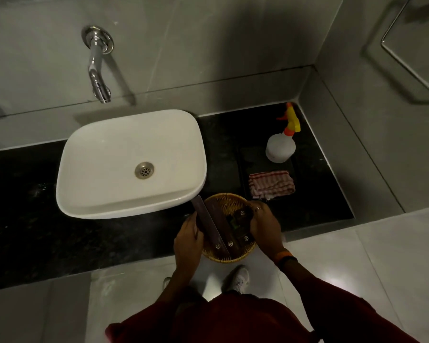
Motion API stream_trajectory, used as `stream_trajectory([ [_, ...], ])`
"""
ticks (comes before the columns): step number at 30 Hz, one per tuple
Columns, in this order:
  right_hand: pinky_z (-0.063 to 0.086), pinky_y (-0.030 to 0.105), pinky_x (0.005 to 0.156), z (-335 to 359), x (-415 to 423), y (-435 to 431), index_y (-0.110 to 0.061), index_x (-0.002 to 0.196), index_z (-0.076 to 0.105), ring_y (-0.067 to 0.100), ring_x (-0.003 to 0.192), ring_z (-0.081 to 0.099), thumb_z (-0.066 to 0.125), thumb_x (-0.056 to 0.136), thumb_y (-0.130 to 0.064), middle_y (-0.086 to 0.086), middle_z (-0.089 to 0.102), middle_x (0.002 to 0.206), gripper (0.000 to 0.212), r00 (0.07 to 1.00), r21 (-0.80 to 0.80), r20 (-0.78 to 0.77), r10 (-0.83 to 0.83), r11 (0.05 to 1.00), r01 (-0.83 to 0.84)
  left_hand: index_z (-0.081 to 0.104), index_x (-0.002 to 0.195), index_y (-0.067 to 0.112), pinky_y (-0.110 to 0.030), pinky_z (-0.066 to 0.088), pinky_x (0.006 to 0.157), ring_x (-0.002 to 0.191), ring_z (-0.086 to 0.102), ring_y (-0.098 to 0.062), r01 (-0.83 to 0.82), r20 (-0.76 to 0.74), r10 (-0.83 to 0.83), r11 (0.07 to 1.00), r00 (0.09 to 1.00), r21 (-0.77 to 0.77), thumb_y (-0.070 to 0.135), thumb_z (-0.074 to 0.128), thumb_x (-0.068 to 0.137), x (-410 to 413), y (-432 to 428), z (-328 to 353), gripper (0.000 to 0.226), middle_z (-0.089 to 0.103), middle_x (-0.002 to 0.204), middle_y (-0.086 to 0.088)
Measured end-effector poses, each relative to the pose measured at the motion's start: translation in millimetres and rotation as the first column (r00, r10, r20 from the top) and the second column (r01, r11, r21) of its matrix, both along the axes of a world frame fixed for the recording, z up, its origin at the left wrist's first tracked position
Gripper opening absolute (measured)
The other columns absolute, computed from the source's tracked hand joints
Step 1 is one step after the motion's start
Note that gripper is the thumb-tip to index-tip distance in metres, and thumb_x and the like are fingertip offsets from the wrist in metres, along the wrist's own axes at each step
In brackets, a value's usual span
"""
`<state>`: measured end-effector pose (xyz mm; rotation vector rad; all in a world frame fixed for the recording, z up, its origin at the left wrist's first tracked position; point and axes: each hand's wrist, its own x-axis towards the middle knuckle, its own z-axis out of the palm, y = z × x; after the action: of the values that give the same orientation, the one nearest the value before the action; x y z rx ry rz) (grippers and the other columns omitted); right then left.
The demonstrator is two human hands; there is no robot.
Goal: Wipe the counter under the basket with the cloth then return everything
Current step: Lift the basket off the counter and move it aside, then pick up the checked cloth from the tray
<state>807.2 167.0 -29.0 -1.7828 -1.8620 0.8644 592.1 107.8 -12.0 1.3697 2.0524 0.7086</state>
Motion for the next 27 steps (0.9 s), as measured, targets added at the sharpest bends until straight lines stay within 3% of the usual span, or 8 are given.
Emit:
stream_trajectory([
  [3,0.051,0.024,0.085,3,6,5,-0.019,0.131,0.056,0.017,0.107,0.066,0.057,0.098,-0.018,0.004,0.059,0.133,0.034,0.999,0.035,-0.001,-0.037,0.999,0.037,0.046,0.142,0.02,-0.039,0.052,0.1,0.125,0.058,-0.023,-0.07,-0.015,0.07,0.997,0.997,-0.017,0.019,0.057,0.095,8,5,-1,0.049,0.058,0.14,-0.006],
  [6,0.053,0.029,0.084,8,16,17,-0.019,0.124,0.059,0.016,0.107,0.066,0.057,0.099,-0.028,0.002,0.063,0.126,0.027,0.99,0.074,-0.014,-0.143,0.987,0.144,0.046,0.137,0.022,-0.044,0.055,0.087,0.125,0.051,-0.029,-0.158,-0.183,0.161,0.987,0.97,0.028,0.025,0.067,0.086,19,11,3,0.055,0.052,0.138,-0.01],
  [11,0.05,0.037,0.097,12,43,62,-0.005,0.126,0.06,0.031,0.124,0.059,0.059,0.097,-0.017,0.016,0.061,0.134,0.031,0.97,0.063,0.085,-0.228,0.973,0.223,0.049,0.134,0.024,-0.044,0.044,0.1,0.129,0.045,-0.027,0.004,-0.394,0.069,0.983,0.916,0.182,0.026,0.065,0.081,51,38,20,0.055,0.05,0.137,-0.005],
  [17,0.044,0.051,0.107,17,60,101,-0.006,0.138,0.052,0.04,0.136,0.044,0.053,0.098,-0.022,0.017,0.048,0.149,0.044,0.952,0.013,0.273,-0.136,0.99,0.138,0.06,0.129,0.005,-0.04,0.046,0.108,0.128,0.052,-0.033,0.421,-0.259,-0.369,0.889,0.892,0.182,0.009,0.058,0.091,109,112,27,0.038,0.054,0.139,-0.017],
  [21,0.034,0.051,0.111,12,66,110,-0.008,0.146,0.043,0.041,0.137,0.039,0.052,0.1,-0.031,0.017,0.036,0.157,0.052,0.866,-0.107,0.492,-0.089,0.981,0.162,0.046,0.142,0.011,0.002,0.034,0.095,0.135,0.049,-0.022,0.395,0.189,-0.379,0.917,0.906,-0.053,0.021,0.051,0.099,133,159,18,0.044,0.048,0.148,-0.006],
  [22,0.035,0.05,0.111,11,67,111,-0.008,0.148,0.04,0.041,0.137,0.039,0.05,0.101,-0.031,0.017,0.035,0.156,0.054,0.859,-0.138,0.504,-0.086,0.974,0.178,0.045,0.143,0.013,0.0,0.038,0.095,0.133,0.051,-0.022,0.367,0.293,-0.322,0.924,0.9,-0.111,0.024,0.053,0.099,138,168,13,0.046,0.051,0.147,-0.005],
  [25,0.04,0.049,0.11,10,67,119,-0.011,0.152,0.032,0.042,0.137,0.037,0.046,0.103,-0.026,0.019,0.037,0.153,0.053,0.879,-0.226,0.471,-0.08,0.952,0.208,0.053,0.135,0.013,-0.045,0.046,0.11,0.13,0.054,-0.031,0.346,0.383,-0.241,0.909,0.892,-0.233,0.029,0.054,0.097,146,188,-3,0.041,0.057,0.14,-0.012],
  [27,0.039,0.05,0.113,10,67,126,-0.011,0.149,0.038,0.041,0.137,0.038,0.045,0.103,-0.02,0.02,0.037,0.152,0.048,0.907,-0.248,0.395,-0.145,0.934,0.257,0.058,0.128,0.012,-0.046,0.049,0.104,0.123,0.057,-0.031,0.364,0.312,-0.281,0.897,0.908,-0.251,0.028,0.053,0.098,147,194,-12,0.034,0.059,0.135,-0.014],
])
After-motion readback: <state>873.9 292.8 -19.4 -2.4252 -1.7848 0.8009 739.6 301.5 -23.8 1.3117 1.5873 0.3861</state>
